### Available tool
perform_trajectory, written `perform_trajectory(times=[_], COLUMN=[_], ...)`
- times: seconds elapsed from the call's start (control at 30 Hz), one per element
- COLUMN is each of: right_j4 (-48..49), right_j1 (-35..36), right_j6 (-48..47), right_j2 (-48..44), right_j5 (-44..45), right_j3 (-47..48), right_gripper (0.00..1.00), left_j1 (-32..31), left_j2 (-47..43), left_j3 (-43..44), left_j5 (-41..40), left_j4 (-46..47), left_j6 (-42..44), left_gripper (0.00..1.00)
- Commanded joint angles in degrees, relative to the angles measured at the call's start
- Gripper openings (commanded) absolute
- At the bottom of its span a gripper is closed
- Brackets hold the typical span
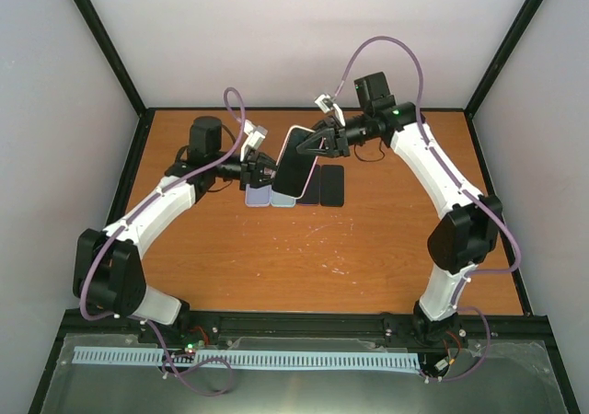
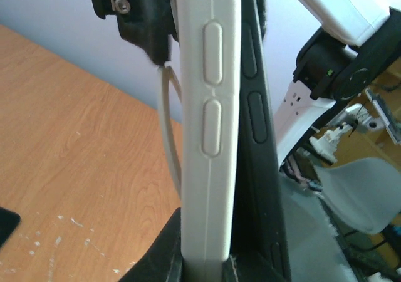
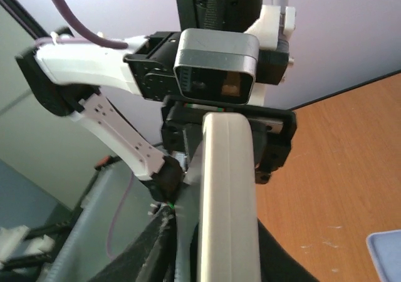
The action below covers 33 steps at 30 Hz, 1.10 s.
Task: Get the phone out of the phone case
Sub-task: Remove the phone case from the phone.
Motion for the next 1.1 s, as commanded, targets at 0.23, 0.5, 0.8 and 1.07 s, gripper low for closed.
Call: perform_trajectory(times=[0.23, 0.5, 0.8, 1.07], right_j4=[12.57, 28.50, 33.83, 35.89], right_j1=[-0.56, 1.97, 12.39, 20.80], right_j6=[8.50, 7.98, -1.42, -7.72], right_j2=[0.42, -7.54, -5.77, -1.33], right_j5=[13.64, 43.04, 65.91, 74.16], right_j3=[0.08, -9.67, -11.03, -8.54], right_gripper=[0.65, 0.65, 0.59, 0.54], left_j1=[7.38, 12.96, 15.23, 16.21], left_j2=[-3.28, 0.56, 4.78, 6.14], left_j3=[-5.44, -4.35, 2.83, 3.19], left_j5=[-1.74, -7.93, -14.10, -15.73], left_j4=[18.85, 20.85, 10.36, 13.21], left_j6=[-20.41, -33.48, -37.12, -46.18], left_gripper=[0.01, 0.01, 0.01, 0.01])
